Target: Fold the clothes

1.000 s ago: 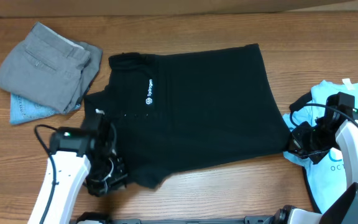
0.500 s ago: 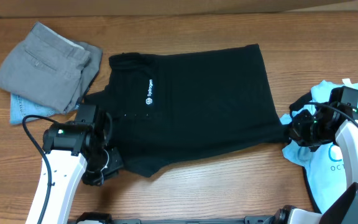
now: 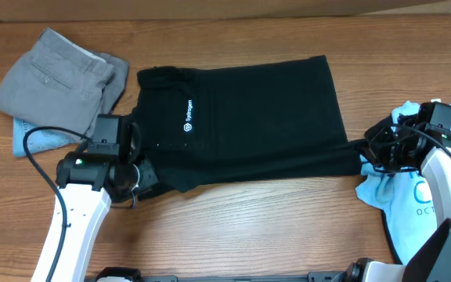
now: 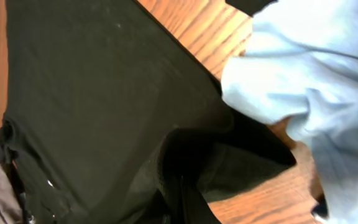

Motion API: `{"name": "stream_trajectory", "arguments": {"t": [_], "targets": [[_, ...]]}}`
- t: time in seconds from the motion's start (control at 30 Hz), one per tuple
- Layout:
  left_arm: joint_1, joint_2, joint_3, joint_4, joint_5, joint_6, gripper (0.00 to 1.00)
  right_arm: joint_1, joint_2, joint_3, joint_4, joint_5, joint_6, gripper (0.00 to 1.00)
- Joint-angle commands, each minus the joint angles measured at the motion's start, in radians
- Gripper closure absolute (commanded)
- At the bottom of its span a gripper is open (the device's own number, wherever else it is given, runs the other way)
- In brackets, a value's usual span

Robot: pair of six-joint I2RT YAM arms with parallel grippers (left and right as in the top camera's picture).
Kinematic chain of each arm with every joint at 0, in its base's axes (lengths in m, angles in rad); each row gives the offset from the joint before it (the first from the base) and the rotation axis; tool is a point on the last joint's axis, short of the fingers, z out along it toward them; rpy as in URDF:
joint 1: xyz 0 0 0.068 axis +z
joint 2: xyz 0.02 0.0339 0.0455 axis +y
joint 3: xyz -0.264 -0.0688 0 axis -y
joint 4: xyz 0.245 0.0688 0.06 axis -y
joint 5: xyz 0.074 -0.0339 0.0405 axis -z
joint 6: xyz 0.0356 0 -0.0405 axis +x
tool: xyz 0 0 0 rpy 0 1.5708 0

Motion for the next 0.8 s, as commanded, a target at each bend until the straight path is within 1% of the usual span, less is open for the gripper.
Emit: {"name": "stream_trajectory", "arguments": {"t": [0.0, 0.13, 0.27, 0.37, 0.43, 0.57, 0.7, 0.77], "targets": [[0.006, 0.040, 0.020, 0.052, -0.035, 0.020, 0.96, 0.000, 0.002, 0.019, 0.028, -0.037, 0.013, 0.96], [0.006, 0.083, 0.020, 0.111, -0.040, 0.035, 0.96, 0.004, 0.002, 0.019, 0.072, -0.037, 0.024, 0.96], [0.006, 0.128, 0.020, 0.143, -0.077, 0.039, 0.96, 0.024, 0.006, 0.019, 0.123, -0.036, 0.059, 0.96], [0.006, 0.151, 0.020, 0.220, -0.070, 0.039, 0.96, 0.047, 0.014, 0.019, 0.172, -0.006, 0.090, 0.96], [0.006, 0.158, 0.020, 0.259, -0.062, 0.038, 0.96, 0.063, 0.020, 0.019, 0.195, 0.012, 0.113, 0.96], [0.008, 0.166, 0.020, 0.283, -0.070, 0.039, 0.96, 0.097, 0.047, 0.019, 0.241, 0.016, 0.130, 0.96], [0.008, 0.167, 0.020, 0.330, -0.084, 0.044, 0.96, 0.118, 0.072, 0.019, 0.264, 0.094, 0.176, 0.96], [0.007, 0.169, 0.020, 0.362, -0.084, 0.046, 0.96, 0.117, 0.074, 0.019, 0.279, 0.100, 0.178, 0.96]]}}
